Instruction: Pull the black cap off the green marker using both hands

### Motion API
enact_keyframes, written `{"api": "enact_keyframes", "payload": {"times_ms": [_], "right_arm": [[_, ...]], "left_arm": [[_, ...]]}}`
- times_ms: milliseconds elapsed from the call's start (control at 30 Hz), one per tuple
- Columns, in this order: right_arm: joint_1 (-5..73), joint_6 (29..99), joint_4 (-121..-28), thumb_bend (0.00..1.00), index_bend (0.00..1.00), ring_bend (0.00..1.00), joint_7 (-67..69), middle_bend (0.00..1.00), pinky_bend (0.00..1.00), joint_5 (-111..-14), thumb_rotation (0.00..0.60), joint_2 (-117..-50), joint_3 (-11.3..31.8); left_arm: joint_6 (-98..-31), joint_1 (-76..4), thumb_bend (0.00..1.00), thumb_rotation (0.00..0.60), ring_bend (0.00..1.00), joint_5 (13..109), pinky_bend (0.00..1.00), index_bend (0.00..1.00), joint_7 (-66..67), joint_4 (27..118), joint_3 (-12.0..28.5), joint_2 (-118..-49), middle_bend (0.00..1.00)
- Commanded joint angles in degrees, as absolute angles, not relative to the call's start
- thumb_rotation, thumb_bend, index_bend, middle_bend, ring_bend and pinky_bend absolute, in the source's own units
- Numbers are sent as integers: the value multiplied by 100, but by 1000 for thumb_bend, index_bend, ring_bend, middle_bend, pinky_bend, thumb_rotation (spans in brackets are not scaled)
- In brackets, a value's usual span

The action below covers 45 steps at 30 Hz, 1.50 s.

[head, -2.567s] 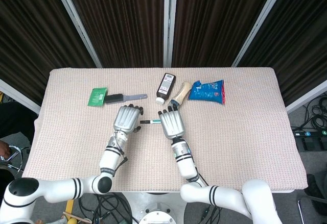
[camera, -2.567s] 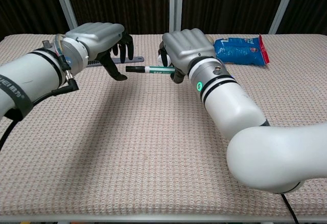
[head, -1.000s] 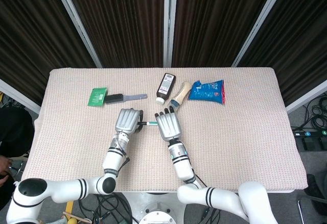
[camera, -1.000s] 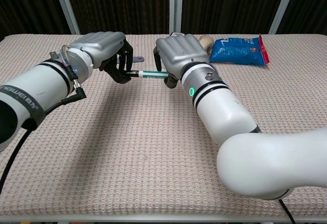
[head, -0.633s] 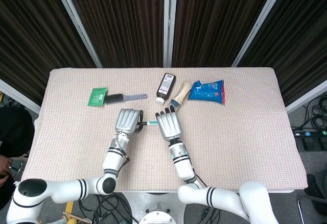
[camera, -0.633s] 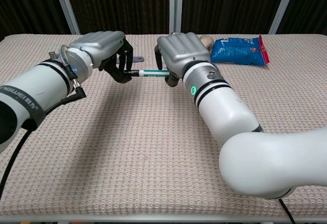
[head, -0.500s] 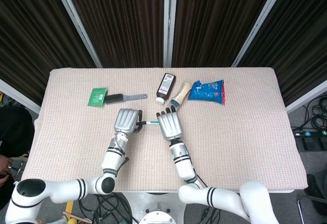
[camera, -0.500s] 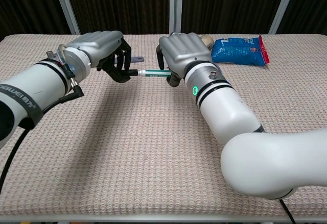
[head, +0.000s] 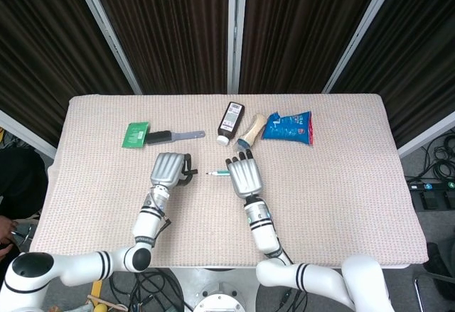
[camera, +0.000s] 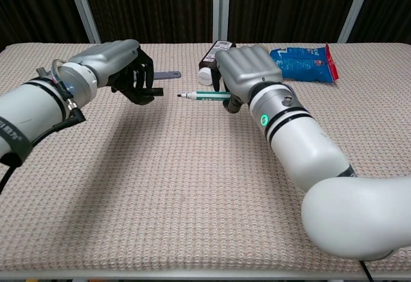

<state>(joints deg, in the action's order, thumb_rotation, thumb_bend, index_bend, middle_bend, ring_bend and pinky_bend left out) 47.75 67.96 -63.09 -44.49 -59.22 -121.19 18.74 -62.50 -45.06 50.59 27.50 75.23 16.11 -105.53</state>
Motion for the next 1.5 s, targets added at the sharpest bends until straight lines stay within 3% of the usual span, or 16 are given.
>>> {"api": "enact_keyframes", "payload": {"times_ms": [33,300,400,467,567,633,900,1033,1167,1267,1367,1500], "right_arm": [[4603,6866,-6397,315,626,296,-4384,588,227,-5976,600,-11991,1731],[4269,6778,-6239,313,626,296,-4143,586,227,-5941,600,-11863,1517],[4239,6656,-6154,301,623,294,-4072,572,227,-5921,600,-11866,1491],[4226,6492,-6179,257,566,271,-4023,526,225,-5878,600,-11830,1474],[4212,6345,-6288,129,385,184,-4002,380,190,-5849,600,-11759,1453],[4201,6334,-6342,95,316,144,-3961,317,173,-5880,600,-11730,1446],[3977,6708,-6908,78,278,109,-3655,265,159,-6225,600,-11377,1406],[3504,7329,-7479,78,278,109,-3291,264,158,-6759,600,-10855,1042],[2945,7785,-7802,74,258,82,-2743,238,134,-7238,600,-10161,530],[2555,7849,-7959,73,146,8,-2522,158,56,-7220,600,-9609,229],[2180,8093,-7848,71,52,0,-2327,82,1,-7316,600,-9382,-16],[1656,8605,-7485,68,23,0,-1676,58,0,-7655,600,-9399,-289]], "left_arm": [[-6143,-4309,416,600,566,5342,671,627,2320,7350,1405,-10497,643],[-5876,-4076,402,600,561,5746,668,622,1628,6844,1095,-10595,636],[-5837,-4025,255,600,502,5923,620,577,1464,6740,1010,-10603,578],[-5834,-3998,170,600,421,6084,532,529,1347,6659,957,-10597,495],[-5875,-3963,113,600,325,6239,428,447,1186,6582,966,-10597,397],[-5907,-3948,82,600,268,6311,371,388,1109,6568,993,-10581,333],[-6256,-3796,59,600,224,6512,320,344,1017,6851,1150,-10325,291],[-6827,-3502,60,600,220,6852,312,344,1014,7057,1033,-10039,292],[-7331,-3081,62,600,148,7134,243,335,1027,7116,750,-9708,290],[-7528,-2701,57,600,132,7104,226,315,1117,7483,514,-9411,282],[-7842,-2349,50,600,132,7279,226,301,1274,7717,204,-9207,273],[-8362,-1912,47,600,132,7622,226,299,1170,7723,-95,-9200,270]]}}
